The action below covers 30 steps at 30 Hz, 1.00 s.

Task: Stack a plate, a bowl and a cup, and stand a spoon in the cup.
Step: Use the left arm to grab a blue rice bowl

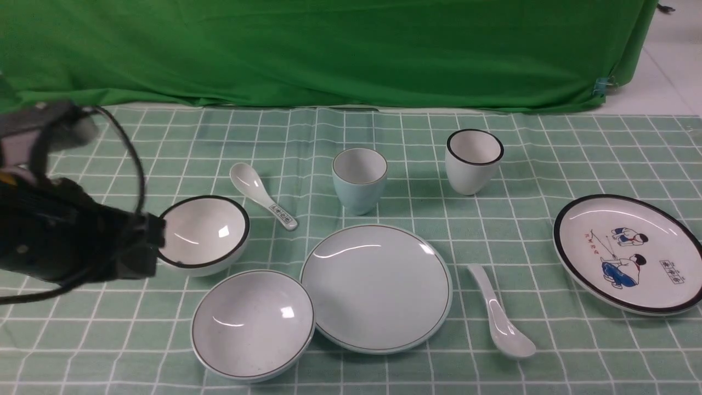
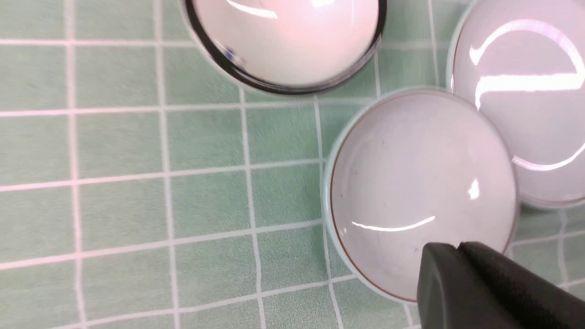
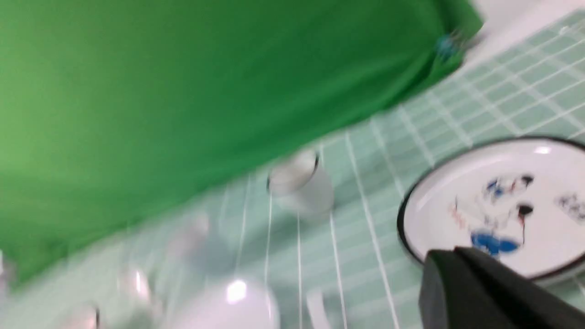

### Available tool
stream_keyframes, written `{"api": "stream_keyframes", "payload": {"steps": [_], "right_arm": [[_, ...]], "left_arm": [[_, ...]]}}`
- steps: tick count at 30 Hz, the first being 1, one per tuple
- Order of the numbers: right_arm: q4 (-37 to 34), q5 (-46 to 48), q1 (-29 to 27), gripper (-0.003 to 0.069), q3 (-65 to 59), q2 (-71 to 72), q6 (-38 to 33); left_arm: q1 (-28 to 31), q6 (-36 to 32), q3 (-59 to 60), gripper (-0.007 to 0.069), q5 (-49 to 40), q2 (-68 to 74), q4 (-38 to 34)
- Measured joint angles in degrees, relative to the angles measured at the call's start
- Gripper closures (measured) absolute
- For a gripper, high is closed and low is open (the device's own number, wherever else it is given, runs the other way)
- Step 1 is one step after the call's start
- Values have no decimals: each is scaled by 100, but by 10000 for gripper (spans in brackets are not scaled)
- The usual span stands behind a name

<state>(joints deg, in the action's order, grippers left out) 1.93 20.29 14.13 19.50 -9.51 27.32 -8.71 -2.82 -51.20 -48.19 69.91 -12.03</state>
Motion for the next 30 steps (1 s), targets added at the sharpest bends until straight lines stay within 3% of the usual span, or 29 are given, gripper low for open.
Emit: {"api": "stream_keyframes", "payload": {"steps": [6, 11, 12, 14, 15, 20, 22, 25, 27, 30], "right_arm": [[42, 2323, 1585, 634, 1733, -2102, -921], [121, 2574, 2428, 634, 2126, -3124, -1048], [126, 2537, 2527, 635, 2138, -3270, -1048], [134, 2255, 2938, 636, 2143, -3649, -1052], [134, 2201, 2981, 636, 2143, -3683, -1052], [136, 1832, 3251, 636, 2149, -3892, -1052], [146, 1730, 3258, 636, 2149, -3891, -1052], [143, 1668, 3258, 636, 2149, -3891, -1052], [143, 1660, 3258, 636, 2149, -3891, -1052], [147, 1653, 3258, 636, 2149, -3891, -1052]], "left_arm": [[-777, 792, 7, 615, 512, 793, 1081], [-840, 871, 7, 536, 870, 1202, 1260], [-840, 877, 7, 508, 920, 1294, 1264], [-840, 908, 7, 365, 1098, 1569, 1305], [-840, 908, 7, 356, 1104, 1607, 1304], [-840, 921, 7, 139, 1311, 2068, 1300], [-840, 926, 7, 95, 1347, 2293, 1289], [-840, 964, 7, 148, 1355, 2592, 1276], [-840, 1054, 7, 230, 1297, 2664, 1241], [-848, 1092, -22, 414, 1203, 2643, 1203]]}}
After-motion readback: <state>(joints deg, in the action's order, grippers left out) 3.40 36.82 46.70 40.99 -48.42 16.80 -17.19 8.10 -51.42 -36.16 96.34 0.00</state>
